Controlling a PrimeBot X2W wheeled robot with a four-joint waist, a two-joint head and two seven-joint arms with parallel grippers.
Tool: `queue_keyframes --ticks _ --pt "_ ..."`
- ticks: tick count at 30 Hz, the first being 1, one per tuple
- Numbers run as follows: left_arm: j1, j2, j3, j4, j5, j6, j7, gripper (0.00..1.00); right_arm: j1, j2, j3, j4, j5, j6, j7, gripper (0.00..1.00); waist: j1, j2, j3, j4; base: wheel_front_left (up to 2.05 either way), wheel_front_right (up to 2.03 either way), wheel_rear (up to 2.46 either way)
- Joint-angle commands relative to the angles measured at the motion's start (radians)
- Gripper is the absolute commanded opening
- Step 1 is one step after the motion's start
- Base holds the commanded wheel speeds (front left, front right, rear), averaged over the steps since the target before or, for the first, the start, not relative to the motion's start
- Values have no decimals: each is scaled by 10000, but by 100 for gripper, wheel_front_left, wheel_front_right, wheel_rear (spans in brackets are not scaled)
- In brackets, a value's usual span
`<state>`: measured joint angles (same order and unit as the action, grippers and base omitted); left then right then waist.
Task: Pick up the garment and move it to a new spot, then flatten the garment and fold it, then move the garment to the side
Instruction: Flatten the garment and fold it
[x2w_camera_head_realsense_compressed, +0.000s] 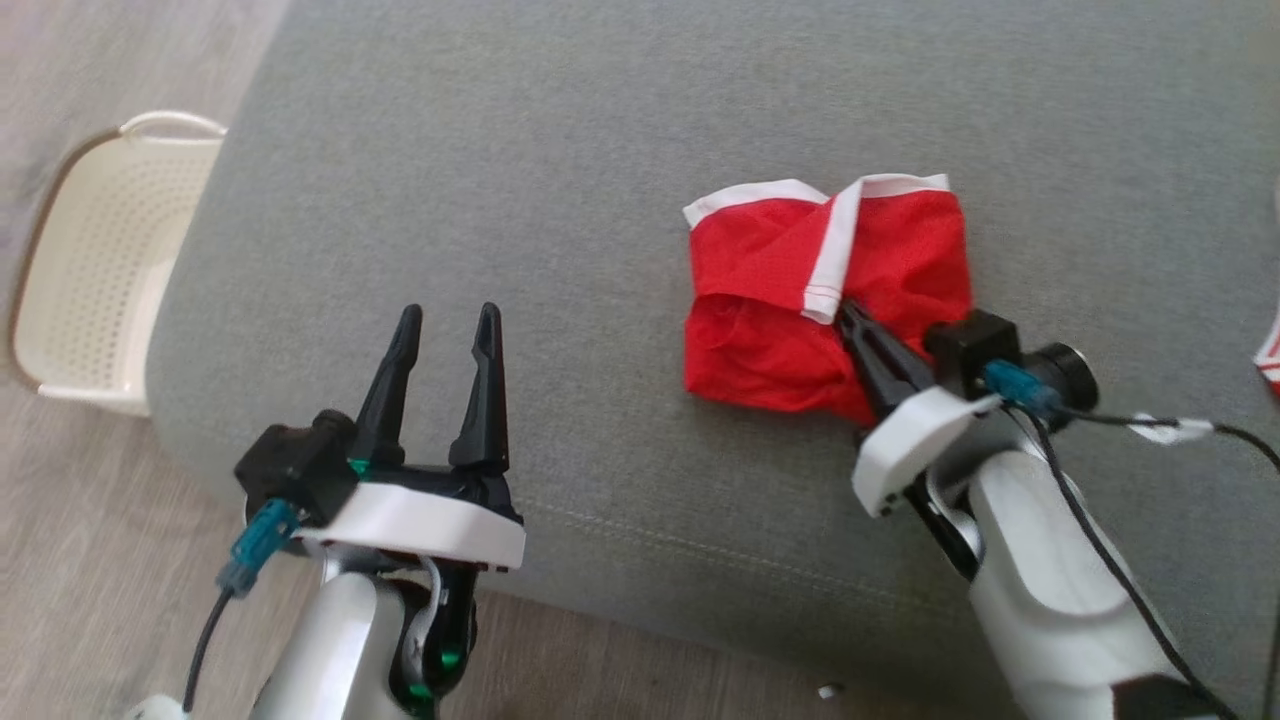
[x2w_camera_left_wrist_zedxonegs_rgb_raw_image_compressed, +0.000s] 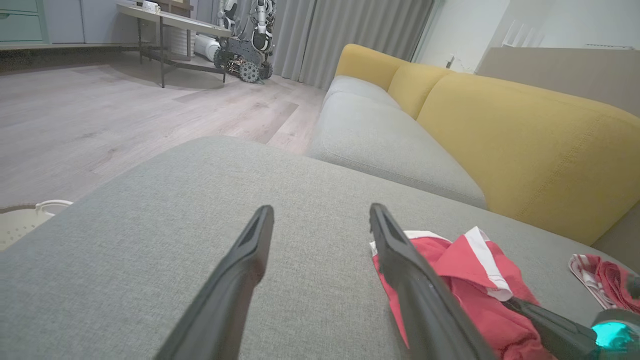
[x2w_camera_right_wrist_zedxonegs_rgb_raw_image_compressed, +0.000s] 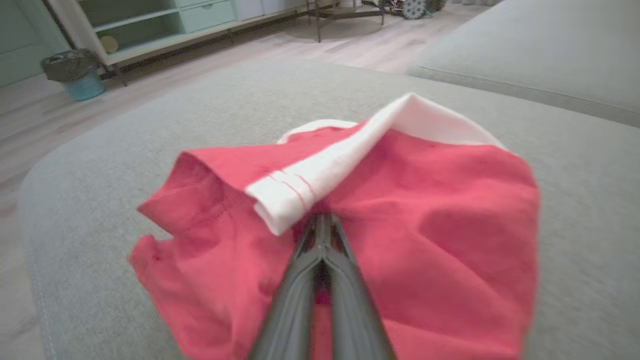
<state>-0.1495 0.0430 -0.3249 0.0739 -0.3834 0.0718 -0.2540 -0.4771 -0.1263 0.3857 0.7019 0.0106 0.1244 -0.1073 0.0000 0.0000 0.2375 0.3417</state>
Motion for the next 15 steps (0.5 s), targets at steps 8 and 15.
queue_keyframes --ticks 8,15 --pt "-433 72 107 -296 -171 130 -78 100 -1432 3 848 662 605 63 -39 0 0 0 190 504 0 0 0" --pt "-541 72 -57 -368 -305 196 -78 100 -2697 74 851 1448 952 63 -285 0 0 0 459 787 0 0 0"
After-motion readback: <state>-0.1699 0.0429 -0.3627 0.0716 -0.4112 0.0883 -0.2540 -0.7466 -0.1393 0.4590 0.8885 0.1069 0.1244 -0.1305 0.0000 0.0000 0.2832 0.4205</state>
